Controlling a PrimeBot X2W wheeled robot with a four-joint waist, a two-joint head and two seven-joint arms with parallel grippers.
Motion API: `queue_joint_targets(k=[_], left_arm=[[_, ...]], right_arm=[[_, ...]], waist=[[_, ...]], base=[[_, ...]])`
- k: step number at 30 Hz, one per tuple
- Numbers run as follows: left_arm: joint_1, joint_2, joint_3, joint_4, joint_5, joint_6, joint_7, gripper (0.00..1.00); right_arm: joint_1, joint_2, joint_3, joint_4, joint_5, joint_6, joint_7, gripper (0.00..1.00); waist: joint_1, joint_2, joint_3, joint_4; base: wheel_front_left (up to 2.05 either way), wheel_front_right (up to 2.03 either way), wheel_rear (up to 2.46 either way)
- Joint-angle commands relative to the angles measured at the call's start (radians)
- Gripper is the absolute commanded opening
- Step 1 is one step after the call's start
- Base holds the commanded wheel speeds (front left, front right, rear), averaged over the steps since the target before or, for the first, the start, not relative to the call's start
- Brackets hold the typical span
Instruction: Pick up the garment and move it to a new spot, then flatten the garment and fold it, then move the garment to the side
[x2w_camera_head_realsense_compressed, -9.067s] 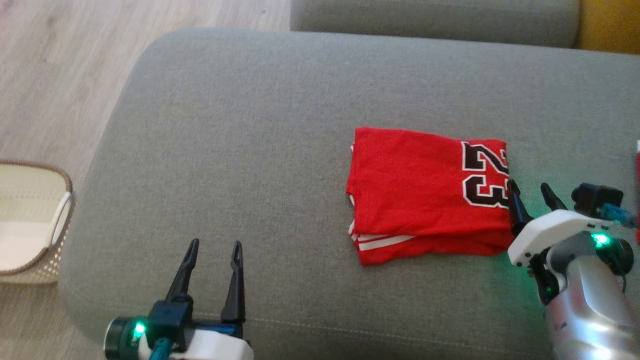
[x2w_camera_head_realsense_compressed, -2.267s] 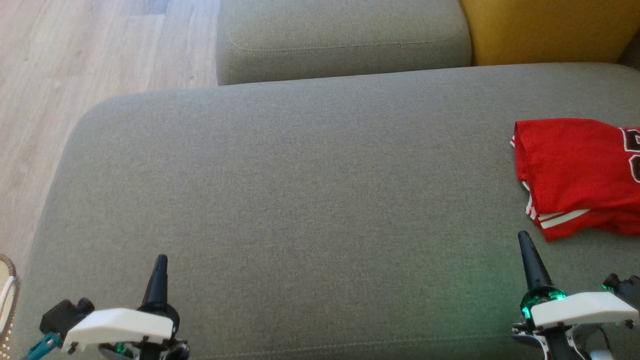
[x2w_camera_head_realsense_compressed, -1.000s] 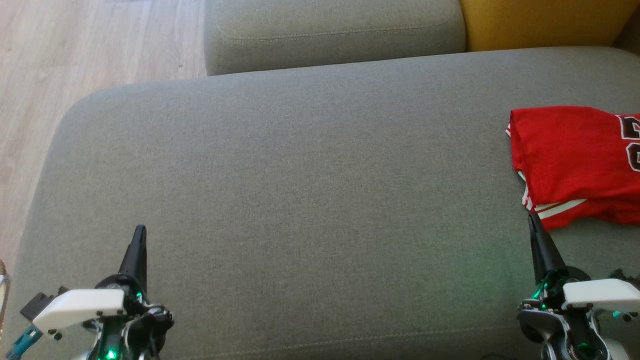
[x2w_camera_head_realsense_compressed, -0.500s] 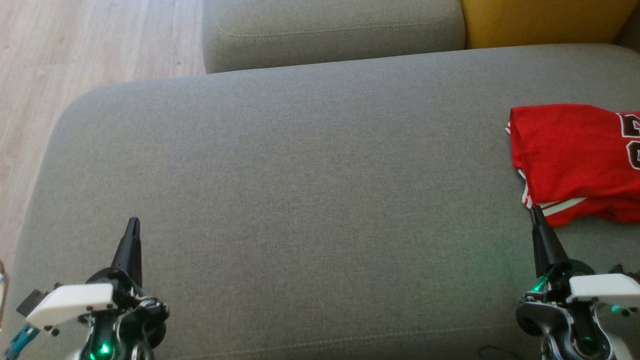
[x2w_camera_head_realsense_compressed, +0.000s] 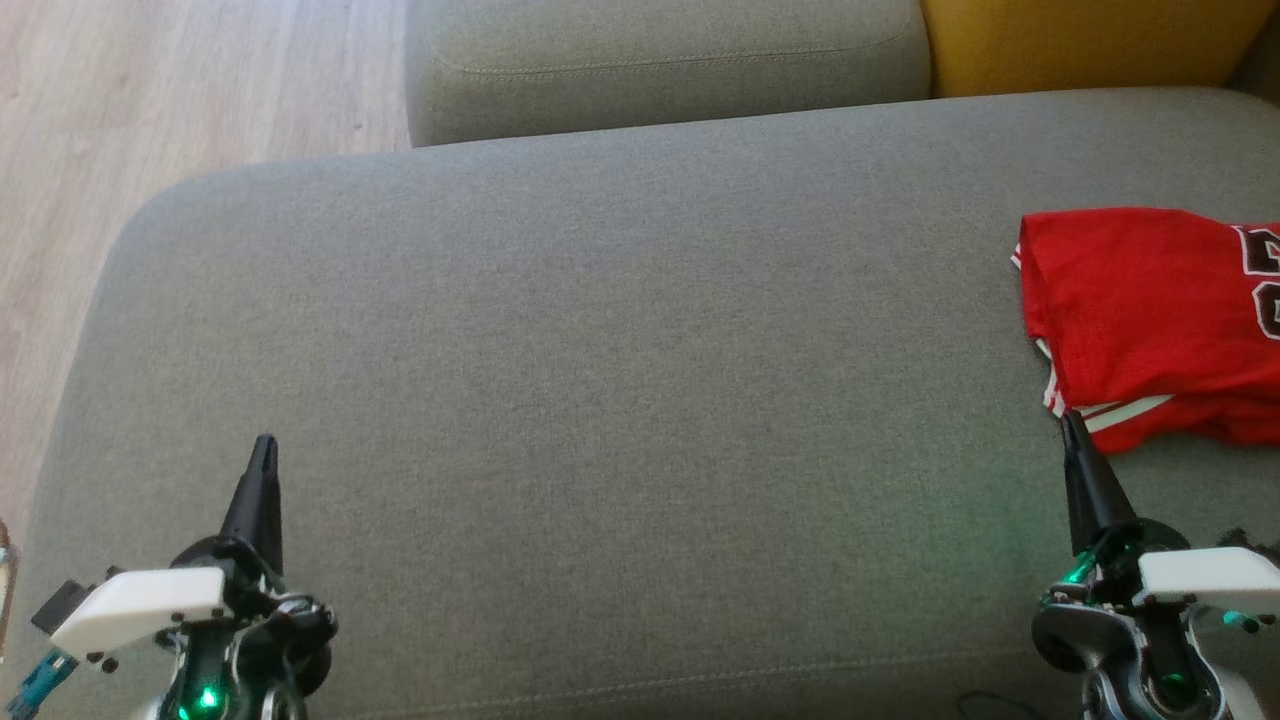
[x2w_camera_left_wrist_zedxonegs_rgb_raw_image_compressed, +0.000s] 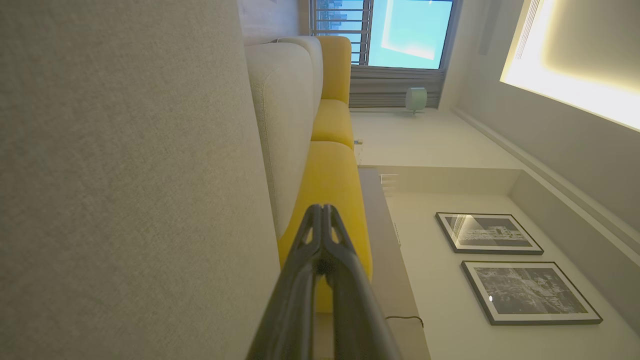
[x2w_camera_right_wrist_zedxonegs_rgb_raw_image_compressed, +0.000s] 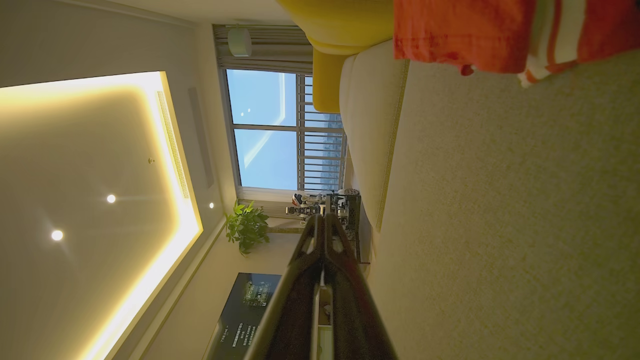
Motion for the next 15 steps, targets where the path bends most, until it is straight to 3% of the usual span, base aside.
queue_joint_targets(k=[1,15], left_arm=[[-0.052,0.011,0.036,-0.027,0.004,-0.007,0.009,0.00],[-0.053,0.007,0.041,-0.027,0.008,-0.007,0.013,0.00]], right_arm=[[-0.050,-0.012,0.018,-0.034,0.006,0.000,0.006,0.00],[-0.050,-0.012,0.018,-0.034,0.006,0.000,0.006,0.00]], waist=[[0.0001,0.0000,0.000,0.000],[0.0001,0.0000,0.000,0.000]], base=[[0.00,0.00,0.00],[0.00,0.00,0.00]])
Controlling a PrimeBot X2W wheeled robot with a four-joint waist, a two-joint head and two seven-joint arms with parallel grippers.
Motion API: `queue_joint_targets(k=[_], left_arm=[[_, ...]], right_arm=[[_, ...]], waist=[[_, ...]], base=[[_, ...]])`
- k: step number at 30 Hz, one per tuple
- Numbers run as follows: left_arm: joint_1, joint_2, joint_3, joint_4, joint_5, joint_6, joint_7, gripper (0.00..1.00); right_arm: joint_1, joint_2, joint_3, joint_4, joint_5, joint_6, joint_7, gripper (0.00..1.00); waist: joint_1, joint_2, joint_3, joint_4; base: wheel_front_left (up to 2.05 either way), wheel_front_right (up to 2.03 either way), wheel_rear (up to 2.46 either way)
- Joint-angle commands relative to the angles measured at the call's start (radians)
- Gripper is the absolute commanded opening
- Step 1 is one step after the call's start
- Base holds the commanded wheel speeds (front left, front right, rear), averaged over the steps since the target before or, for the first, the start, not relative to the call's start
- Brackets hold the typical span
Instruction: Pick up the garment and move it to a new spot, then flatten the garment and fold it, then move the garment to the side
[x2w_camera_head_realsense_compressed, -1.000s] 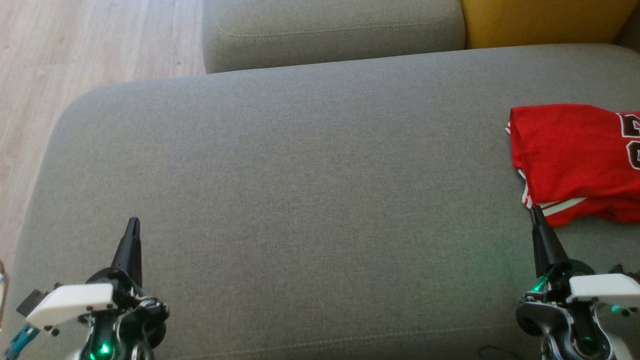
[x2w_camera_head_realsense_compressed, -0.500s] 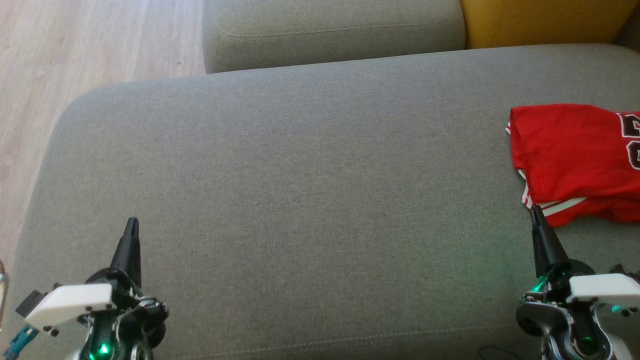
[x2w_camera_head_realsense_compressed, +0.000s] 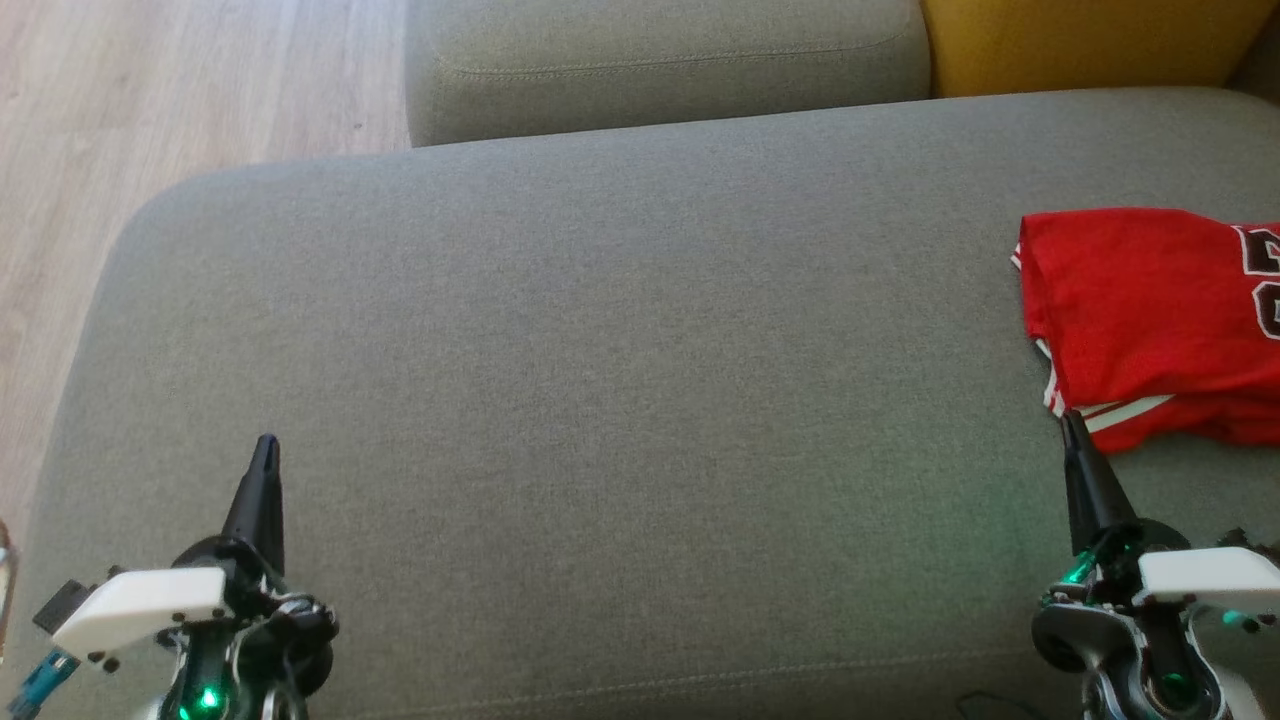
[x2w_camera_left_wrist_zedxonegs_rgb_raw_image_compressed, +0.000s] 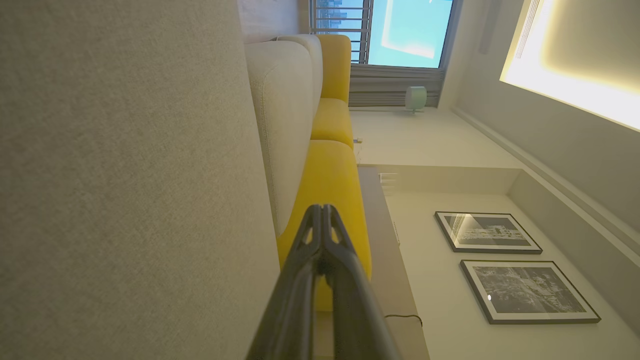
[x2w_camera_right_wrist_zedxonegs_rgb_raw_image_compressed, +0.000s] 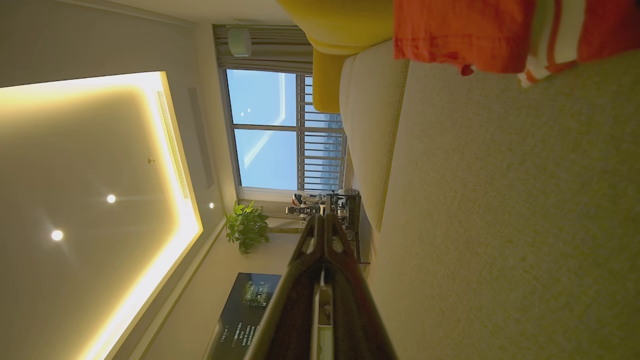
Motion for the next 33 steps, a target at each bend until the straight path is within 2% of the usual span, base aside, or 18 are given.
queue_joint_targets(k=[1,33], left_arm=[[-0.053,0.010,0.039,-0.027,0.008,-0.007,0.006,0.00],[-0.053,0.004,0.047,-0.027,0.015,-0.007,0.013,0.00]], right_arm=[[-0.050,-0.012,0.018,-0.034,0.006,0.000,0.006,0.00],[-0.050,-0.012,0.018,-0.034,0.006,0.000,0.006,0.00]], waist=[[0.0001,0.0000,0.000,0.000],[0.0001,0.0000,0.000,0.000]], base=[[0.00,0.00,0.00],[0.00,0.00,0.00]])
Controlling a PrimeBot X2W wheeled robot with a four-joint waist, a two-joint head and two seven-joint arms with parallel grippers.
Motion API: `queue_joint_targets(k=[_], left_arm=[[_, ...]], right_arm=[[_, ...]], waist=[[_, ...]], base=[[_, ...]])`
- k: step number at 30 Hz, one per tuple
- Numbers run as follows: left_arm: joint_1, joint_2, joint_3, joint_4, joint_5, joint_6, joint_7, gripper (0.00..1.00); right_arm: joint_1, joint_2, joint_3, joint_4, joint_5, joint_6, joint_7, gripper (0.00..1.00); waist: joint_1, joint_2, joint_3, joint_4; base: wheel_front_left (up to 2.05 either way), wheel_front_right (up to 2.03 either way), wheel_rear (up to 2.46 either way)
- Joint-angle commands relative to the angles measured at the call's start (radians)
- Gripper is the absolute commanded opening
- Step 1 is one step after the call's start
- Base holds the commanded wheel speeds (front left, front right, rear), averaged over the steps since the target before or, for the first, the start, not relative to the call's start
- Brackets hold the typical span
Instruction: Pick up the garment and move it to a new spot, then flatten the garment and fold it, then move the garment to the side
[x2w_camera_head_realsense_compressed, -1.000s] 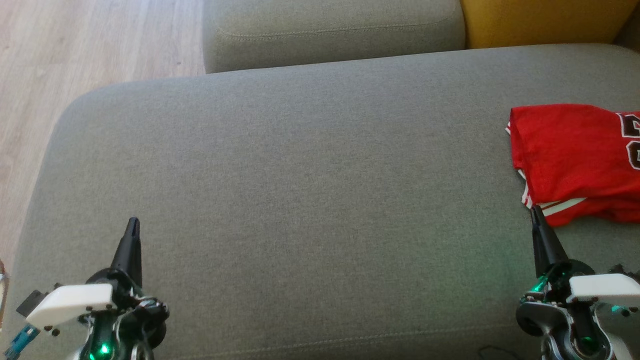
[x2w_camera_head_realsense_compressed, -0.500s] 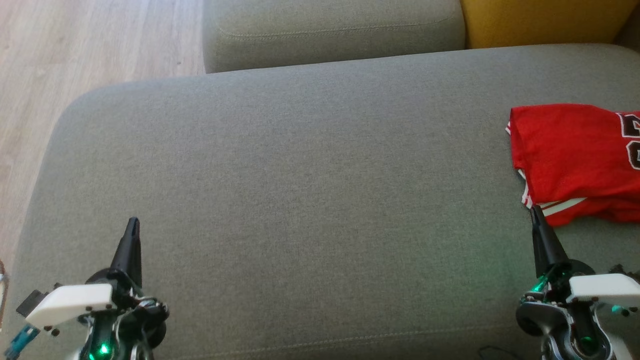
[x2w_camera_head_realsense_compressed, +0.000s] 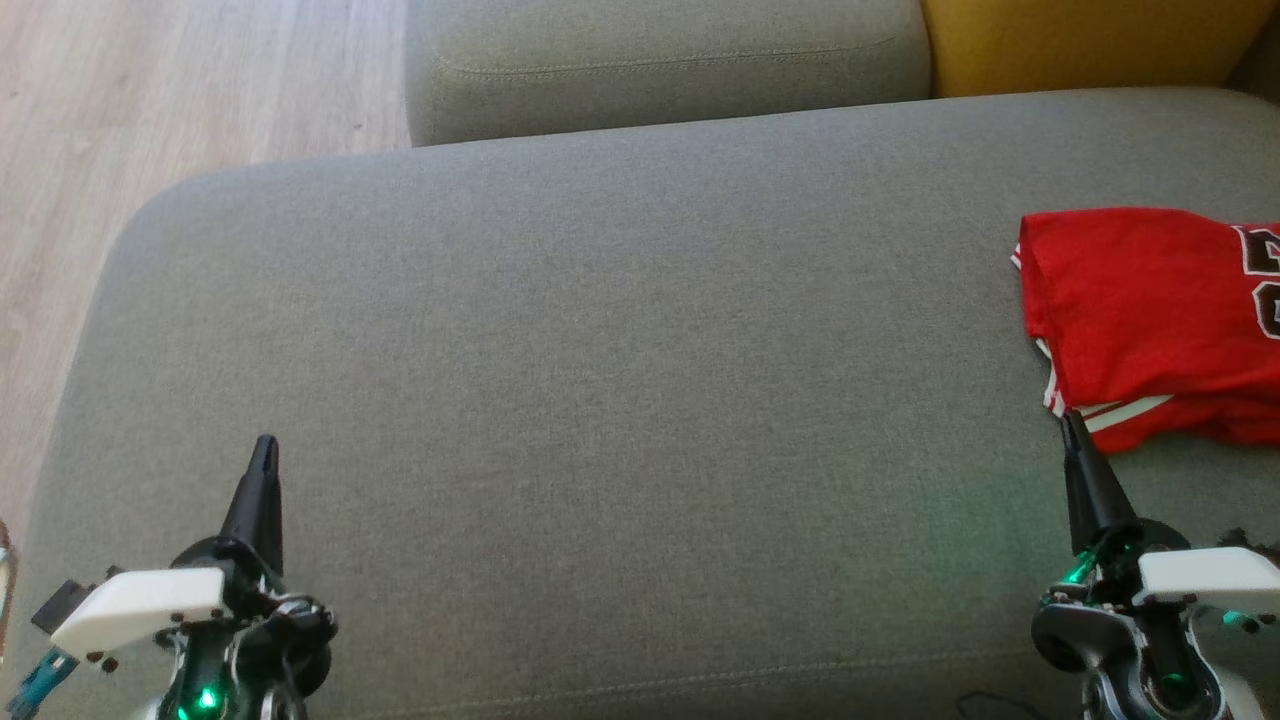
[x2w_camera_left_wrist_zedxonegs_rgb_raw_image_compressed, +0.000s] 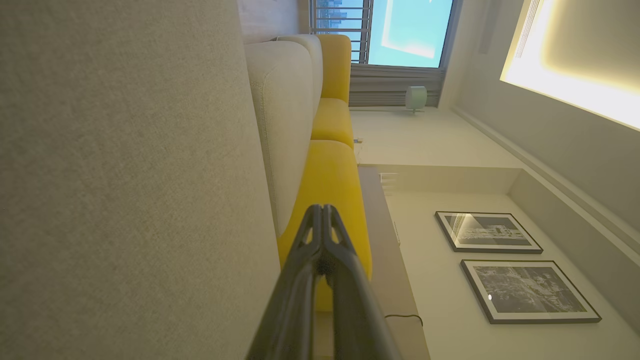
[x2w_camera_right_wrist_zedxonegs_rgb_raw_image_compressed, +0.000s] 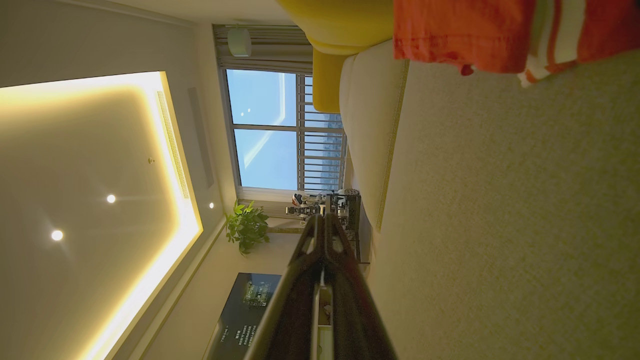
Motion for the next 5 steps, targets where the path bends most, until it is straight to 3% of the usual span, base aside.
queue_joint_targets(k=[1,5], left_arm=[[-0.053,0.007,0.039,-0.027,0.012,-0.007,0.005,0.00],[-0.053,0.007,0.040,-0.027,0.013,-0.007,0.006,0.00]], right_arm=[[-0.050,-0.012,0.018,-0.034,0.006,0.000,0.006,0.00],[-0.050,-0.012,0.018,-0.034,0.006,0.000,0.006,0.00]], waist=[[-0.0001,0.0000,0.000,0.000],[-0.0001,0.0000,0.000,0.000]], base=[[0.00,0.00,0.00],[0.00,0.00,0.00]])
